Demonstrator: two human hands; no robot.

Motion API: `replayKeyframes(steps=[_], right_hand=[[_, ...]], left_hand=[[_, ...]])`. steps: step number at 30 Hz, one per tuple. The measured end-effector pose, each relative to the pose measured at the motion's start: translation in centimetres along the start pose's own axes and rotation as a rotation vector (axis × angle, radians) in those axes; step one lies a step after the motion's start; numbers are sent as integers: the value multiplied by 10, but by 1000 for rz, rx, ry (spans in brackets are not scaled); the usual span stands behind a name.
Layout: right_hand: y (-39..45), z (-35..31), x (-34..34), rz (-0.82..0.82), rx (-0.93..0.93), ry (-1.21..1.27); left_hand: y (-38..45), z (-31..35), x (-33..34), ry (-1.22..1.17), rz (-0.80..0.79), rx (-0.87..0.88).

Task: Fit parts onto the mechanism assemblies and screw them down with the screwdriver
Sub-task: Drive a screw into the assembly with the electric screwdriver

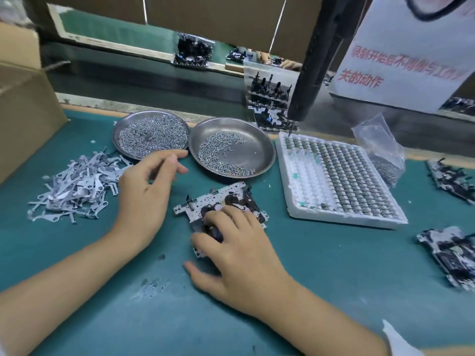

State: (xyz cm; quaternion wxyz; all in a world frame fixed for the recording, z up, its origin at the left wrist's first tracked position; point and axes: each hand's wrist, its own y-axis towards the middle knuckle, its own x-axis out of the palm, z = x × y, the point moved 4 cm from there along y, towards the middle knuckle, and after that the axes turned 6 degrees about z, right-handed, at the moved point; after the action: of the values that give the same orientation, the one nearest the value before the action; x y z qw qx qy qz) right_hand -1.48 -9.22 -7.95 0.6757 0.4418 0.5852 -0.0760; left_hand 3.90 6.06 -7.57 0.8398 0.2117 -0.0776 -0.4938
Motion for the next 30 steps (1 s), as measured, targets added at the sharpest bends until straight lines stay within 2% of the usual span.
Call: replayKeyframes(steps=[5,11,13,15,17,18,21,27,30], right_hand=[[-32,8,-22,57,161,97],[-60,15,-44,74,406,8],[-69,18,-50,80,468,-83],[-75,25,-51,-13,592,-156],[-81,32,-46,-171,728,-118],[-84,35,-45,-190,750,-105],[-90,43,-51,-140,745,-129],[-121,78,-81,-153,806,-146],[-140,97,-103,-80,872,-98]], left_hand=[[-7,2,5,58,-77,68],[-23,22,14,226,-186,427],[-26,25,15,255,-201,480],[-26,25,16,263,-210,485],[-27,26,17,263,-214,492],[-27,26,17,261,-215,491],[-27,24,15,266,-207,474],[-28,23,14,284,-227,460],[-30,23,15,302,-232,476]])
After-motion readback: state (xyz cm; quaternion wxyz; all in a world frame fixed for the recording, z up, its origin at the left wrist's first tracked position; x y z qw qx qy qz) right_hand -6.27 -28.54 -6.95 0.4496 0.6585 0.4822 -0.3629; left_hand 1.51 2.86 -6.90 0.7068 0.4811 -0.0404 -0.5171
